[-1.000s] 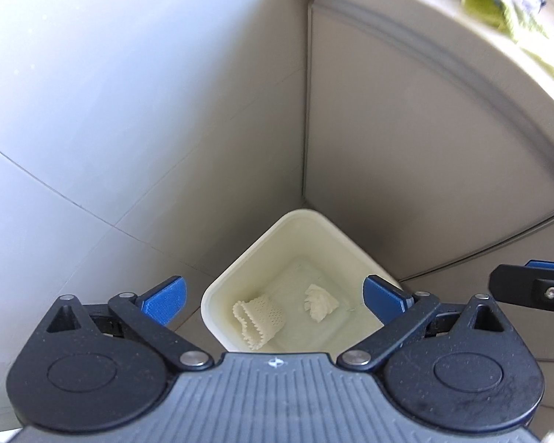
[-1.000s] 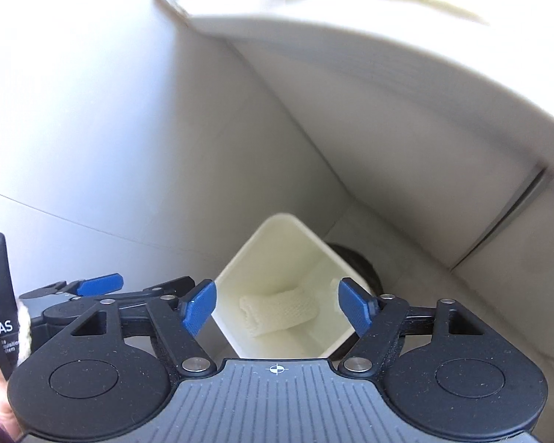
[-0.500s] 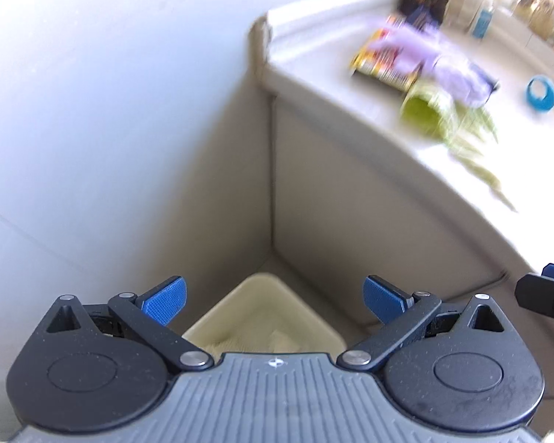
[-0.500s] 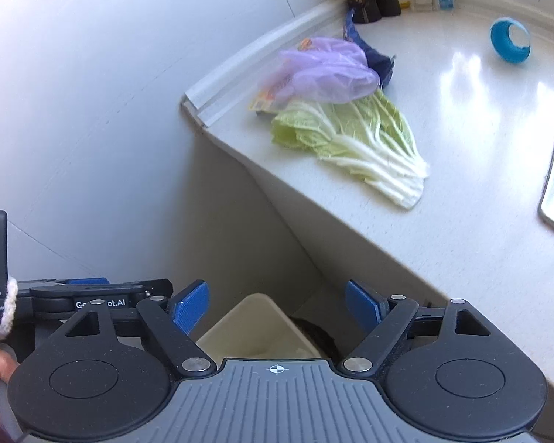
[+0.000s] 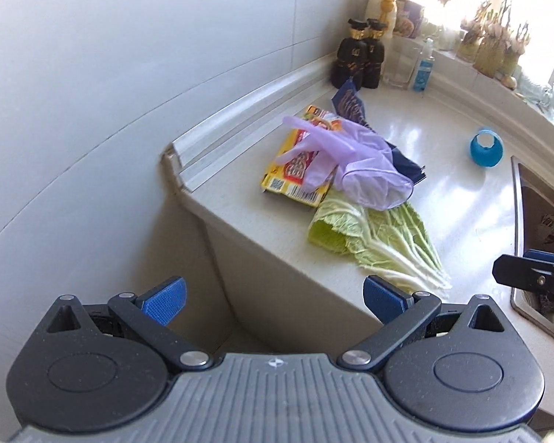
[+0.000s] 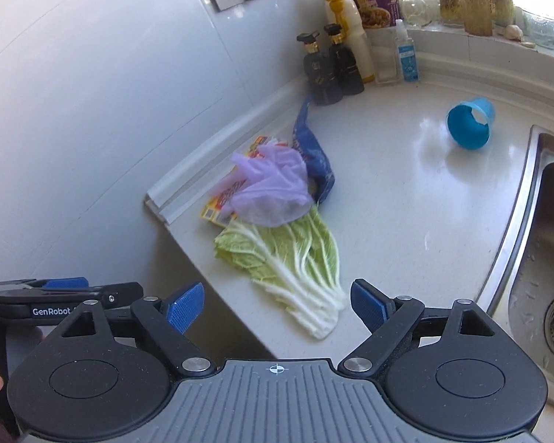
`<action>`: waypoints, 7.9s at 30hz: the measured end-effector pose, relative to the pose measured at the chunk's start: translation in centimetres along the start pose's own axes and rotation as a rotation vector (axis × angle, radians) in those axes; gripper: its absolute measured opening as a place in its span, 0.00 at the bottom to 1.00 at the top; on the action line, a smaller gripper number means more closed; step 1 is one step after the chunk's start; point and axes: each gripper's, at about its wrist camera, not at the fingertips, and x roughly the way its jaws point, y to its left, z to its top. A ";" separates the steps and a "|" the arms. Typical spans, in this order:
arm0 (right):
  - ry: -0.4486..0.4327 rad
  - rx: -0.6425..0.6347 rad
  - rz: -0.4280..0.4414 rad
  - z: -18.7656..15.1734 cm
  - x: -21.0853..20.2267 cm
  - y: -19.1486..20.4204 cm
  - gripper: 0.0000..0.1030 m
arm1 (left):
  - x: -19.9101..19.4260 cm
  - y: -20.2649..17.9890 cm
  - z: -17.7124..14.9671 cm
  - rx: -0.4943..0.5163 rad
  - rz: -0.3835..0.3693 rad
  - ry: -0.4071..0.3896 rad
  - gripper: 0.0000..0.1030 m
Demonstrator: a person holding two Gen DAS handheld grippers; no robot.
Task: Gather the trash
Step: 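Raise both tools back toward the counter, then grasp the purple glove with the left tool while the right tool grasps the blue cup, then carry the purple glove and blue cup down over the trash bin, then open both tools to drop the glove and cup into the bin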
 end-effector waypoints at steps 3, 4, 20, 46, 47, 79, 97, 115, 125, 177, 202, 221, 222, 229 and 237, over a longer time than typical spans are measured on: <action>-0.020 0.001 0.005 1.6 0.9 -1.6 0.86 | 1.2 -1.5 1.2 0.033 -0.015 -0.018 0.99; -0.026 -0.003 0.001 2.1 1.2 -2.1 0.86 | 1.7 -2.0 1.6 0.044 -0.020 -0.025 0.99; -0.173 0.052 -0.225 7.4 6.3 -14.9 0.87 | 10.3 -6.9 7.0 0.080 -0.134 -0.095 0.83; -0.253 0.108 -0.371 10.4 13.5 -21.8 0.52 | 13.8 -8.1 7.3 0.019 -0.035 -0.080 0.09; -0.253 0.108 -0.373 10.4 13.6 -21.9 0.48 | 13.8 -8.2 7.3 0.020 -0.034 -0.081 0.07; -0.329 0.147 -0.378 9.2 7.7 -20.0 0.05 | 8.6 -9.2 7.9 0.035 -0.106 -0.214 0.01; -0.327 0.133 -0.326 4.9 1.2 -13.7 0.05 | 3.6 -7.4 5.7 0.049 -0.147 -0.194 0.01; -0.289 0.068 -0.193 0.8 -1.8 -6.6 0.05 | -0.3 -2.6 1.6 -0.012 -0.131 -0.147 0.01; -0.228 0.005 -0.081 -1.9 -1.9 -1.9 0.05 | -1.3 0.2 -1.0 -0.050 -0.117 -0.106 0.01; 0.588 0.038 -0.048 -26.5 19.9 5.4 0.05 | 11.1 11.8 -21.5 -0.253 0.071 0.441 0.01; 0.623 0.135 -0.050 -27.5 23.3 4.9 0.07 | 14.9 11.7 -24.3 -0.214 0.123 0.524 0.02; 0.616 0.201 -0.063 -27.1 23.3 4.4 0.32 | 14.8 11.8 -24.6 -0.203 0.131 0.520 0.48; 0.615 0.198 -0.065 -26.9 23.2 4.6 0.32 | 14.8 11.7 -24.5 -0.204 0.130 0.518 0.48; 0.599 0.171 -0.068 -26.3 22.5 4.8 0.39 | 14.3 11.0 -23.8 -0.195 0.133 0.500 0.55; 0.569 0.136 -0.065 -25.1 20.5 5.4 0.60 | 13.0 11.1 -22.9 -0.203 0.153 0.473 0.81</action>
